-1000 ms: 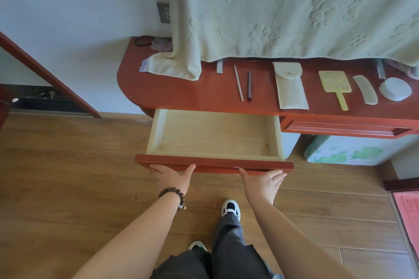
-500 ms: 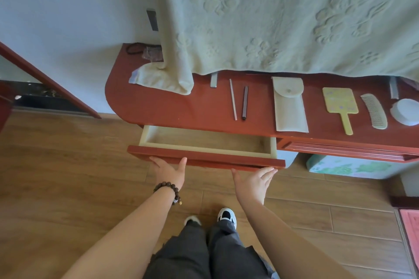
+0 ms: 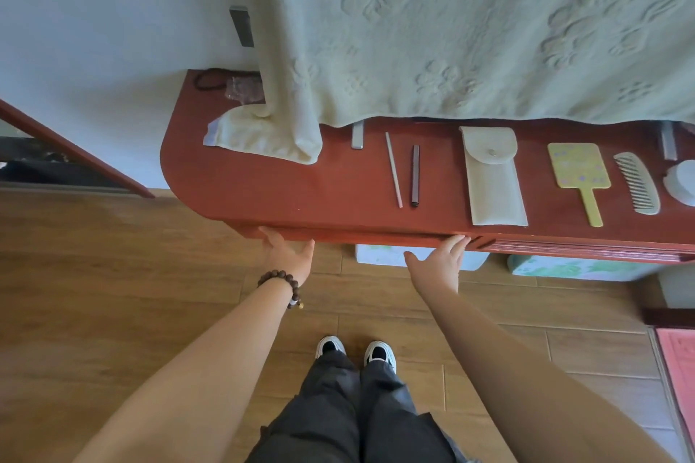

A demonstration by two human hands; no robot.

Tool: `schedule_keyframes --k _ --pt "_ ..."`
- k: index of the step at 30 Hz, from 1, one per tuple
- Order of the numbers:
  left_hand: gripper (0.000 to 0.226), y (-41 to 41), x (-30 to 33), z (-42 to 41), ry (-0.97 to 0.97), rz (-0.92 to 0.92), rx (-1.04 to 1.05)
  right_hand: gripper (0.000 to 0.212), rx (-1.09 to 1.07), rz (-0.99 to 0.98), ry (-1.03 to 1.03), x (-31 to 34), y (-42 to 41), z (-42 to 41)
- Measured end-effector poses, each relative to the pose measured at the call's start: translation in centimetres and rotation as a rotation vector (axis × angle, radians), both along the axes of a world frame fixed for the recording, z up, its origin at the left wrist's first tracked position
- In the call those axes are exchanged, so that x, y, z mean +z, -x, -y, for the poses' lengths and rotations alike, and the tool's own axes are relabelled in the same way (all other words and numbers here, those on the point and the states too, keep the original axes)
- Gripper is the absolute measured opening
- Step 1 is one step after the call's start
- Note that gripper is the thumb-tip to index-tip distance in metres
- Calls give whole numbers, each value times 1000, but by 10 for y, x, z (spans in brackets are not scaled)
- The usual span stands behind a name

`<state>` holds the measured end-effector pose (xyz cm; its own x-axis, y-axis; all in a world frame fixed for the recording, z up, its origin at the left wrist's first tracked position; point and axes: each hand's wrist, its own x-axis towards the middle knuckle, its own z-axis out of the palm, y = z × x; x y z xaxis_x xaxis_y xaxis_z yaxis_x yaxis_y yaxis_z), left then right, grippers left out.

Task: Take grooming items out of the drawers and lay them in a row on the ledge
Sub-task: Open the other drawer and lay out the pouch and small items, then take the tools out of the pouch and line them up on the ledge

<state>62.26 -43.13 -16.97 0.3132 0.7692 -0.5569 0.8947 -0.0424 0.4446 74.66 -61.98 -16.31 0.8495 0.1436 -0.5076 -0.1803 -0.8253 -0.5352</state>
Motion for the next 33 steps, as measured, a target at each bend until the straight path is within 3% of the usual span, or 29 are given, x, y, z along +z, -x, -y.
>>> schedule_keyframes --k 6,9,12,15,19,22,27,33 --pt "101 -9 8 0 40 46 72 95 -12 -34 32 6 -6 -4" --pt "90 -10 17 4 58 45 85 87 33 -48 64 13 -5 0" --pt "61 -8 33 16 19 -1 -95 76 150 -95 73 27 1 1" --pt "43 -11 55 34 30 110 -278 63 189 -118 17 41 11 0" --pt "32 -47 81 39 -12 297 -325 50 164 -36 -89 64 11 -2" --pt "32 -85 85 32 -77 334 -346 43 193 66 -120 77 -4 -6" --pt "43 -145 77 29 -168 224 -403 40 245 180 -147 90 -49 -8" --pt "51 -190 67 34 -297 -6 -422 38 330 129 -177 91 -102 -8"
